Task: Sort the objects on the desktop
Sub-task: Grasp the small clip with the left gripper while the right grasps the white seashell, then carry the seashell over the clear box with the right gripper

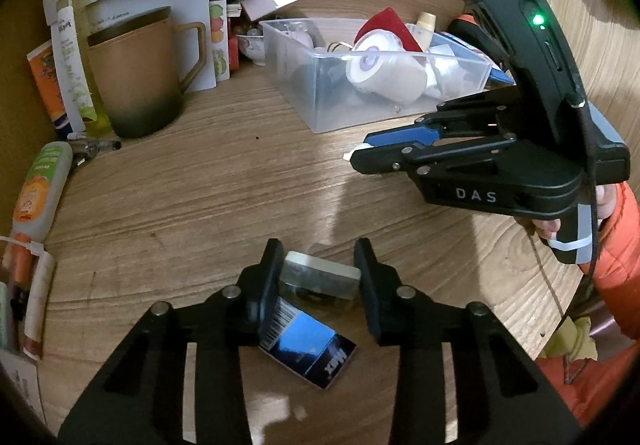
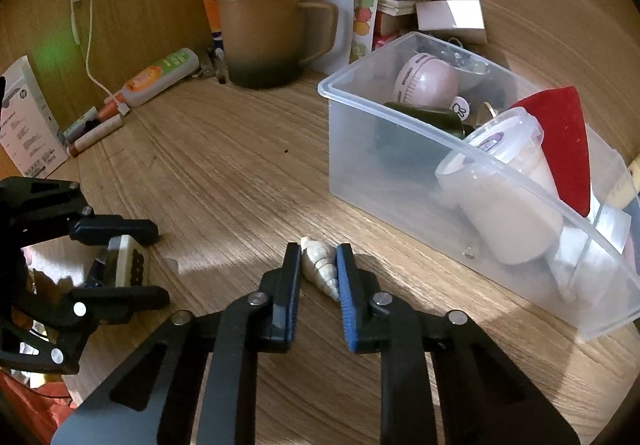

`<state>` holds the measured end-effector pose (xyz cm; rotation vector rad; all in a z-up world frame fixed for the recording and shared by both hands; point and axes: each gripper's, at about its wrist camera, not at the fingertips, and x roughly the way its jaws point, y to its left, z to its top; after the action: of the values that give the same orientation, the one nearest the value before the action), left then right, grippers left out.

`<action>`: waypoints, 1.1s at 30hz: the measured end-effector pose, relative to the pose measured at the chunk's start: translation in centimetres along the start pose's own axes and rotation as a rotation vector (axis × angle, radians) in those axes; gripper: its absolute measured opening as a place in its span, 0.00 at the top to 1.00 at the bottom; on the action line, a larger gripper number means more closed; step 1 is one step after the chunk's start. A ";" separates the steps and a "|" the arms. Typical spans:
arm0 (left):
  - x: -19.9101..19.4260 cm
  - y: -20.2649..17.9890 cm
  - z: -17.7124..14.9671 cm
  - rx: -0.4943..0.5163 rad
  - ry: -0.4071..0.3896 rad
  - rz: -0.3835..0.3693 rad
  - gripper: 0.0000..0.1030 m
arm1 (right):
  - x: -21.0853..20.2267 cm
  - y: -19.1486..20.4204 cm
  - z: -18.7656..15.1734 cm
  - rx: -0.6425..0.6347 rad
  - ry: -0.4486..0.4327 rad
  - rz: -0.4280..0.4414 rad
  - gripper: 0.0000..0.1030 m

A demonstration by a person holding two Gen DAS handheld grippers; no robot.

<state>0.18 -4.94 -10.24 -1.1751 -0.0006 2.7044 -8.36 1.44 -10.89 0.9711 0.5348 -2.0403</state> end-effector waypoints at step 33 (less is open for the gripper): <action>-1.1 -1.1 6.2 -0.033 -0.054 0.062 0.65 | -8.6 -6.1 -5.2 0.129 -0.152 0.006 0.85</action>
<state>-3.33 -3.55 -5.10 -1.1283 -0.0166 2.8002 -7.57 12.57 -7.15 0.8810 0.3232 -2.1439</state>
